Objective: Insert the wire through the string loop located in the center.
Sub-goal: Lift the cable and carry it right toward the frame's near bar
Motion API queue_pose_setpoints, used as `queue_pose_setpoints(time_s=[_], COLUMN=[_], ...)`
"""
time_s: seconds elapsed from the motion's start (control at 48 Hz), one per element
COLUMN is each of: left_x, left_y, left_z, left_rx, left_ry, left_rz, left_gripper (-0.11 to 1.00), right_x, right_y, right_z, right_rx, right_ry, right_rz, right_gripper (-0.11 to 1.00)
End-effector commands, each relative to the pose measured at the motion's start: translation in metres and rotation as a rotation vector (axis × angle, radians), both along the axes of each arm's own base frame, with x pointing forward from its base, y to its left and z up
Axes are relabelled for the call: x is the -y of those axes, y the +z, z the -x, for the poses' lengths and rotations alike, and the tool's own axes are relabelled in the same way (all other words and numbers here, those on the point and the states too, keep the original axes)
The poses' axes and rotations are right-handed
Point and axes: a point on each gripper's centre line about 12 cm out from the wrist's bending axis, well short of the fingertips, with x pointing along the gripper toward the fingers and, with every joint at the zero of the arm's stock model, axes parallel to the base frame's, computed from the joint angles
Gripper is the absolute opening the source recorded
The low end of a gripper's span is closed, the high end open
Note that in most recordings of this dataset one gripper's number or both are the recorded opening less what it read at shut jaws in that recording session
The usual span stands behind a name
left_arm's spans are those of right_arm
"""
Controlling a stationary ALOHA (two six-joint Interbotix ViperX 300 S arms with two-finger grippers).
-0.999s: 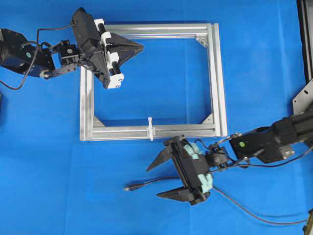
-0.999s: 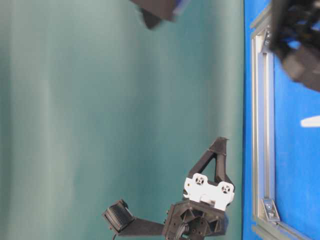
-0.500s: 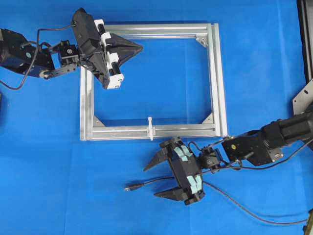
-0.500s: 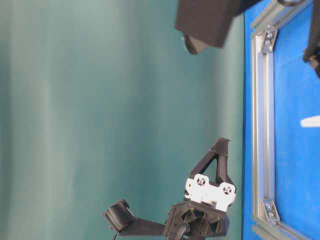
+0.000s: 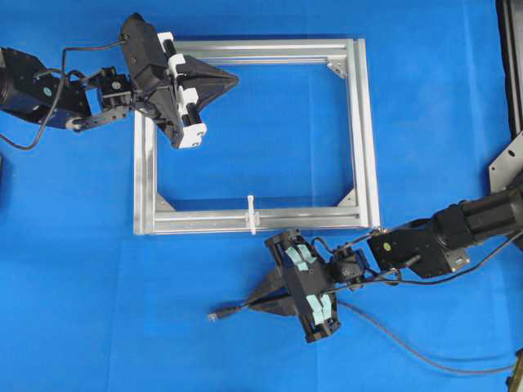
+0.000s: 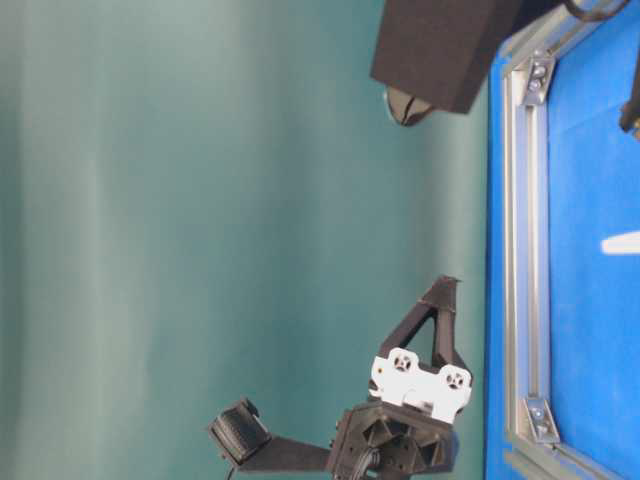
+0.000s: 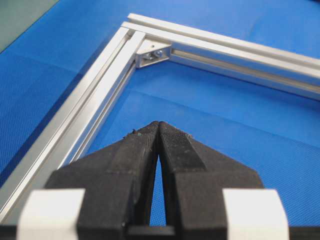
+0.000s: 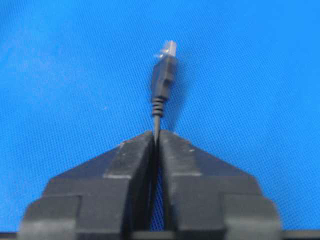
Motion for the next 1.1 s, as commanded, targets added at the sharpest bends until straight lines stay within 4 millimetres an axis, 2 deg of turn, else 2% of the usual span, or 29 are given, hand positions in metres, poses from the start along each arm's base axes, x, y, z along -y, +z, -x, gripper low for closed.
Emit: queue_pose_setpoints(time_s=[0.0,0.396,0.895,1.082], left_x=[0.0,0.0,0.0,0.0], left_y=[0.014,0.014,0.014,0.014], left_z=[-0.001,-0.001,-0.001,-0.001], left_rx=[0.039,0.04,0.04,0.039], left_ry=[-0.001,-0.003,-0.003,-0.003], left_rz=[-0.014,-0.014,-0.014,-0.014], left_gripper=[0.0,0.0,0.0,0.0], right_x=[-0.001,-0.001,0.002,0.003], right_y=[0.011,0.016,0.081,0.084], right_z=[-0.005,-0.005,0.003,0.004], right_rx=[0.036,0.043,0.068,0.056], right_ry=[-0.002,-0.003,-0.009,-0.01], right_rz=[-0.013,-0.016,-0.003,0.005], right_gripper=[-0.02,-0.02,-0.02,-0.02])
